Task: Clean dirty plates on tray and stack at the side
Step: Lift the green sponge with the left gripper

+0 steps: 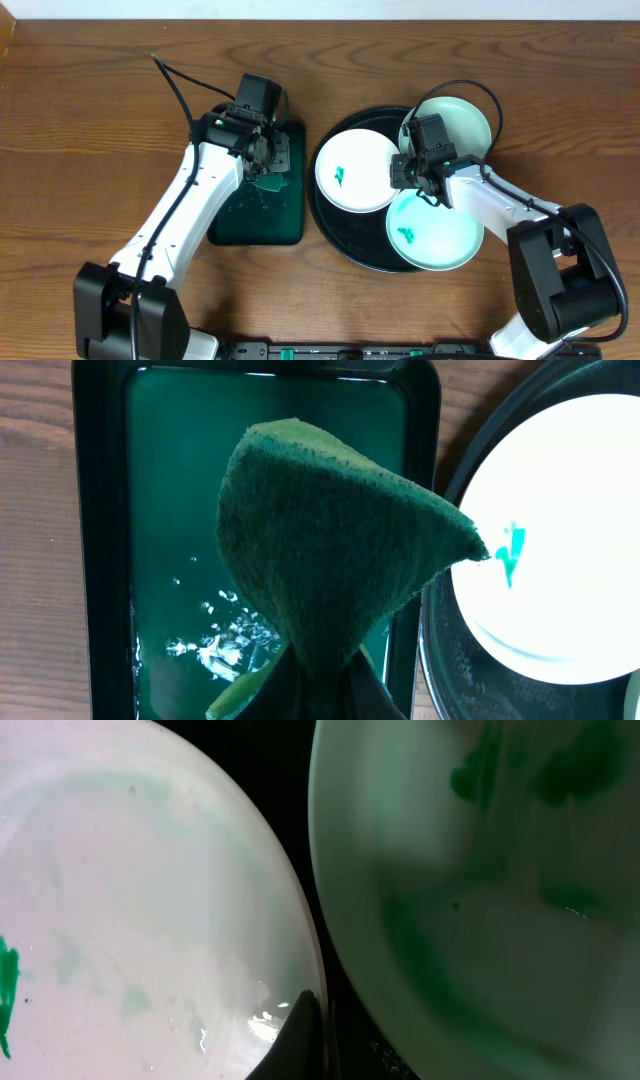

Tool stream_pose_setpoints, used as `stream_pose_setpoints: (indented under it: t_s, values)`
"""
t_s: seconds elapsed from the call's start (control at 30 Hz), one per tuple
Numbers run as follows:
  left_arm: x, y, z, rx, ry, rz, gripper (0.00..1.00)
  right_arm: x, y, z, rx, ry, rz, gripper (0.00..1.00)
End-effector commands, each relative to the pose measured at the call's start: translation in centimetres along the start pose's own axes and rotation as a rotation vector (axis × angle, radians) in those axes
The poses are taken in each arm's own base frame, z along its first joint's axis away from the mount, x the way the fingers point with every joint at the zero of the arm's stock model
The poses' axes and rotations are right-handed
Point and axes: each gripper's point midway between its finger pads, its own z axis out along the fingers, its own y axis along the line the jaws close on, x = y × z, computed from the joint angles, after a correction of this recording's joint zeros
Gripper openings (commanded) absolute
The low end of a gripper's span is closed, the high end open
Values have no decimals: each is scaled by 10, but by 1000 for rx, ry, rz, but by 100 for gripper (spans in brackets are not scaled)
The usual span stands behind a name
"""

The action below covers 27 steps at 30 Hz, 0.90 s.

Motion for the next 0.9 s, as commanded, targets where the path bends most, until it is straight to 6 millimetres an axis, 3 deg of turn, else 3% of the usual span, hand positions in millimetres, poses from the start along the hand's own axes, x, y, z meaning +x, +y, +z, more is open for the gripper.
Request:
stream_pose_setpoints:
  t_s: [0.0, 0.33, 0.67, 0.87]
  values:
    - [-1, 2, 5, -16, 4, 27, 7, -3, -4, -5, 22, -23, -2, 1]
    - [7, 2, 27, -36, 69, 34, 7, -1, -2, -5, 8, -8, -1, 1]
    - [-14, 11, -5, -49, 70, -3, 7, 1, -1, -9, 14, 21, 3, 1]
    - [-12, 9, -2, -50, 82, 4, 7, 1, -1, -9, 14, 21, 3, 1]
